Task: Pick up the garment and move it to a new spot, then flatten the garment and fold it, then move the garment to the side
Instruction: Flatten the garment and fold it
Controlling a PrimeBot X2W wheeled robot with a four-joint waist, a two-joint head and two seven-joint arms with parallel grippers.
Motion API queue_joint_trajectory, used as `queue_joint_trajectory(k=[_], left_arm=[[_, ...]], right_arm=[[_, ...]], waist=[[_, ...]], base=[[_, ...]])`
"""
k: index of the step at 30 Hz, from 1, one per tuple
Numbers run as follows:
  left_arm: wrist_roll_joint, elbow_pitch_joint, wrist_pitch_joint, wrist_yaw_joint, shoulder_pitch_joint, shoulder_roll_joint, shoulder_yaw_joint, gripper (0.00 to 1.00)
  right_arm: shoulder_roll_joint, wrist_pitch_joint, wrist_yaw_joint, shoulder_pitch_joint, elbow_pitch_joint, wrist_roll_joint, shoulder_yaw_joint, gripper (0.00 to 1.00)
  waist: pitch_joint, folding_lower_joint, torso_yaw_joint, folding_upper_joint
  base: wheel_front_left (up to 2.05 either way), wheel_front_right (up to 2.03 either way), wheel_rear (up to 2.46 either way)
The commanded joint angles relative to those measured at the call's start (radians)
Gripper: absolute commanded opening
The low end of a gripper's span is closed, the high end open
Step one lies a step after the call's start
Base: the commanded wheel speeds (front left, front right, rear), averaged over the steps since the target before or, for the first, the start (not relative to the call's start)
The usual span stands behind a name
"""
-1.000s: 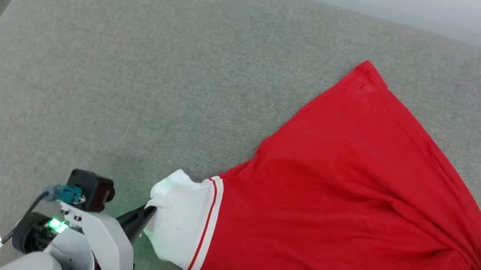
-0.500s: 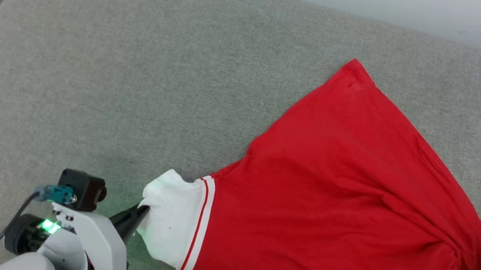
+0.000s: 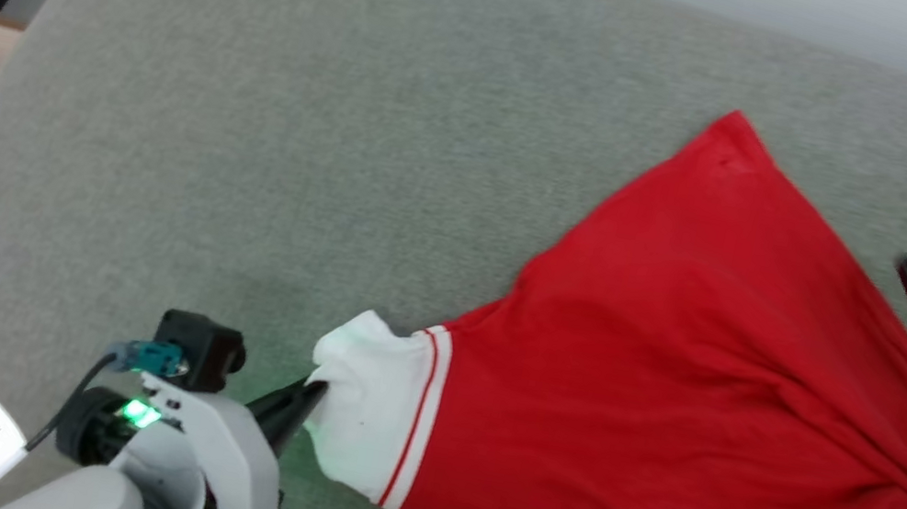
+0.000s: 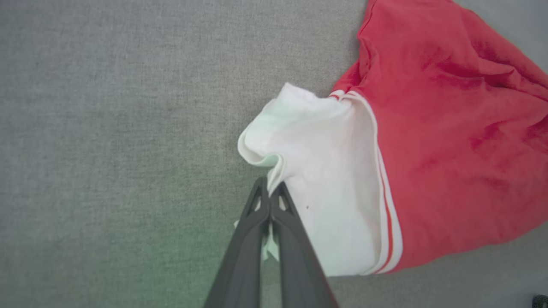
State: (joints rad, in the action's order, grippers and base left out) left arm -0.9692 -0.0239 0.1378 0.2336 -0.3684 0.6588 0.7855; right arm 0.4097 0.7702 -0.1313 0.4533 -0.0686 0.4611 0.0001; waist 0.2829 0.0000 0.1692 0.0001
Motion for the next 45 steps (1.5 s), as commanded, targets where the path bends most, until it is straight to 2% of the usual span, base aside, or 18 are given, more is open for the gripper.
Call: queue_joint_trajectory(k=[1,7,12,19,24,25,26,29,36,45], left_arm=[[0.007,0.005,0.000,-0.008,-0.013,-0.011,0.003,0.00],[0.019,0.035,0.001,-0.044,-0.060,-0.055,0.025,0.00],[0.024,0.072,-0.006,-0.077,-0.096,-0.101,0.044,0.00],[0.028,0.127,-0.020,-0.118,-0.132,-0.154,0.065,0.00],[0.023,0.164,-0.033,-0.138,-0.143,-0.175,0.068,0.00],[0.022,0.170,-0.035,-0.143,-0.144,-0.178,0.069,0.00],[0.020,0.178,-0.038,-0.146,-0.146,-0.179,0.069,0.00],[0.019,0.195,-0.040,-0.153,-0.152,-0.181,0.067,0.00],[0.025,0.215,-0.028,-0.166,-0.178,-0.165,0.066,0.00],[0.061,0.146,0.102,-0.160,-0.354,-0.043,0.023,0.00]], right_arm=[[0.016,-0.048,0.001,0.049,0.046,-0.013,0.053,1.00],[0.073,-0.239,0.001,0.286,0.334,-0.026,0.273,1.00],[0.086,-0.307,0.001,0.455,0.575,-0.006,0.419,1.00],[0.076,-0.239,0.001,0.617,0.842,0.054,0.565,1.00],[0.052,-0.058,0.001,0.649,1.019,0.093,0.636,1.00],[0.048,-0.022,0.001,0.658,1.049,0.097,0.641,0.91],[0.041,0.009,0.002,0.663,1.067,0.098,0.657,0.00],[0.035,0.097,0.001,0.681,1.102,0.112,0.693,0.00],[0.027,0.077,0.001,0.744,1.127,0.141,0.669,0.00],[0.002,-0.045,0.001,0.841,1.059,0.188,0.637,0.00]], waist=[[0.029,0.0000,0.037,-0.0001],[0.079,0.0000,0.108,-0.0001],[0.119,0.0000,0.170,-0.0001],[0.161,0.0000,0.230,-0.0001],[0.176,0.0000,0.247,-0.0001],[0.176,0.0000,0.248,-0.0001],[0.176,0.0000,0.249,-0.0001],[0.174,0.0000,0.246,-0.0001],[0.151,0.0000,0.218,-0.0001],[0.046,0.0000,0.118,-0.0001]], base=[[0.00,0.00,0.00],[0.00,0.00,0.00],[0.00,0.00,0.00],[0.00,0.00,0.00],[0.00,0.00,0.00],[0.00,0.00,0.00],[0.00,0.00,0.00],[0.00,0.00,0.00],[0.00,0.00,0.00],[0.00,0.00,0.00]])
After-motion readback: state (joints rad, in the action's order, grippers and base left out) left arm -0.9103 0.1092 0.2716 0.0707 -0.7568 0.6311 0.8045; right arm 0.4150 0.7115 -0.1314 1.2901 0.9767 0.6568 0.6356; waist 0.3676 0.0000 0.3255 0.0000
